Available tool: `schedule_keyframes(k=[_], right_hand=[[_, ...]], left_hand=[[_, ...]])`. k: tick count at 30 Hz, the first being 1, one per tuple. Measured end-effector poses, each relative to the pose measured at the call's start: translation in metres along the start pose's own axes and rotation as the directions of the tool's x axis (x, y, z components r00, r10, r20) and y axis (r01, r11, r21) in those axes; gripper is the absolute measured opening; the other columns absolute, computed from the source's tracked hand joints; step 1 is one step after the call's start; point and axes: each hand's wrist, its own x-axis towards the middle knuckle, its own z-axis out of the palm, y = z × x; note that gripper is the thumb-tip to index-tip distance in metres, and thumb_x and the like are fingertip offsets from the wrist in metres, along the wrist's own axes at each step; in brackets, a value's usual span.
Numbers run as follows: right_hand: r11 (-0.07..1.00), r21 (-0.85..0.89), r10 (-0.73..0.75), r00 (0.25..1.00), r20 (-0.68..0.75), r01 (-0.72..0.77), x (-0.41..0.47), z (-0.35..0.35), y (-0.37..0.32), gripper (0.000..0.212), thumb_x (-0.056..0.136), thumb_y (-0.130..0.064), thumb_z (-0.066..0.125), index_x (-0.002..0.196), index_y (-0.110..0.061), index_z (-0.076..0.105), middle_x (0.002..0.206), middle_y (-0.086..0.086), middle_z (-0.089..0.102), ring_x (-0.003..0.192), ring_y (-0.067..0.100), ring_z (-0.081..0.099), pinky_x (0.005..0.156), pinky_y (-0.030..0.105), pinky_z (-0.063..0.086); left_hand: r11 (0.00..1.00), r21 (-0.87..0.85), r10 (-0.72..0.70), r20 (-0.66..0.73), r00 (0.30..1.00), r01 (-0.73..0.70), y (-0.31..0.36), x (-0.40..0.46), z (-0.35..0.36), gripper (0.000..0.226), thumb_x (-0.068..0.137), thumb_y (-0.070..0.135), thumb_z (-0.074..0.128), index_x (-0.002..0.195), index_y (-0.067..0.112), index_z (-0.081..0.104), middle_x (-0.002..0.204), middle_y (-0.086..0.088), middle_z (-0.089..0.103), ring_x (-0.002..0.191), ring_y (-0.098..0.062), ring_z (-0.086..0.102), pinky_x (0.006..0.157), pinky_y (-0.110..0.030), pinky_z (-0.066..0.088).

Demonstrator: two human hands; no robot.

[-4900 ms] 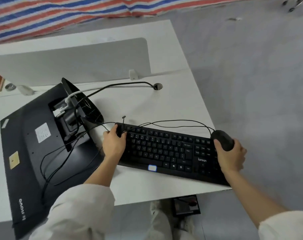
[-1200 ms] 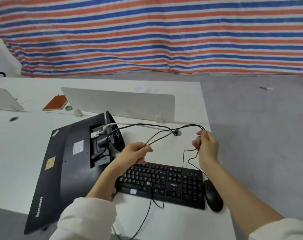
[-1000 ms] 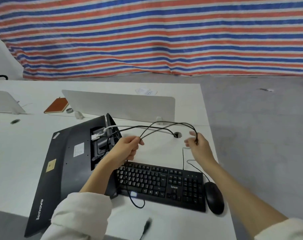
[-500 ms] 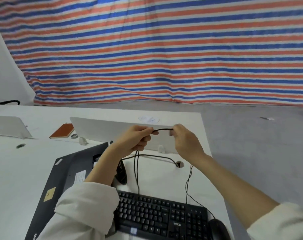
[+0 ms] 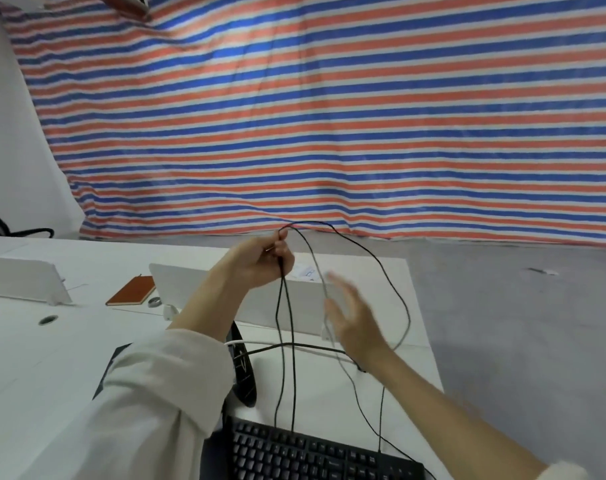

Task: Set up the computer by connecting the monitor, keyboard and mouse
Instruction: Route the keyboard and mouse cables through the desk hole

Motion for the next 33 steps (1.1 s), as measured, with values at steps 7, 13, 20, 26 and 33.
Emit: schedule_keyframes(k=[7,13,20,26,33], right_hand=[[0.669,0.465,0.212,0.748,0.629,-0.58,-0.028,-0.003,0.001,0.018,0.096,-0.014,0.043,0.091,-0.005,0.058,0.059,0.003,0.049,0.062,0.022,0.059,0.085,0.043,0.047],[0.74,0.505,0.334,0.894,0.297,-0.444,0.002,-0.037,-0.009,0.027,0.098,-0.005,0.037,0.08,-0.007,0.056,0.058,0.001,0.051,0.053,0.012,0.05,0.061,0.023,0.045],[0.957,0.191,0.235,0.97,-0.062,-0.22,0.059,-0.052,-0.046,0.018,0.095,-0.02,0.053,0.089,-0.015,0.069,0.073,-0.007,0.052,0.067,0.007,0.044,0.062,0.02,0.036],[0.857,0.305,0.437,0.899,-0.006,-0.415,0.048,-0.055,-0.016,0.046,0.097,-0.046,0.038,0.112,-0.01,0.063,0.092,0.003,0.067,0.089,0.02,0.061,0.081,0.034,0.048],[0.668,0.345,0.383,0.703,0.6,-0.659,-0.015,-0.036,0.018,0.047,0.097,-0.049,0.031,0.122,-0.016,0.053,0.1,0.004,0.068,0.11,0.018,0.058,0.095,0.036,0.036]], left_hand=[[0.977,-0.211,0.039,0.002,0.999,-0.037,0.003,0.018,0.02,0.024,0.1,0.019,0.042,0.085,0.007,0.057,0.073,-0.003,0.053,0.048,-0.012,0.057,0.058,-0.029,0.058],[0.971,0.237,0.003,0.013,1.0,-0.006,-0.028,0.023,-0.02,0.038,0.101,0.036,0.034,0.109,0.007,0.057,0.111,-0.006,0.063,0.101,-0.023,0.06,0.094,-0.042,0.043],[0.875,0.468,-0.299,0.325,0.897,0.122,-0.116,0.007,-0.006,0.053,0.099,0.047,0.023,0.124,0.012,0.054,0.108,-0.005,0.066,0.107,-0.029,0.061,0.103,-0.048,0.037],[0.969,0.246,-0.116,0.328,0.937,0.033,-0.095,0.0,0.004,0.028,0.101,0.007,0.029,0.087,0.006,0.053,0.056,0.0,0.045,0.05,-0.012,0.053,0.085,-0.042,0.054],[0.986,-0.116,0.137,0.148,0.98,-0.12,-0.047,0.023,0.012,0.027,0.102,0.011,0.034,0.087,0.006,0.055,0.066,-0.006,0.058,0.064,-0.016,0.063,0.079,-0.044,0.057]])
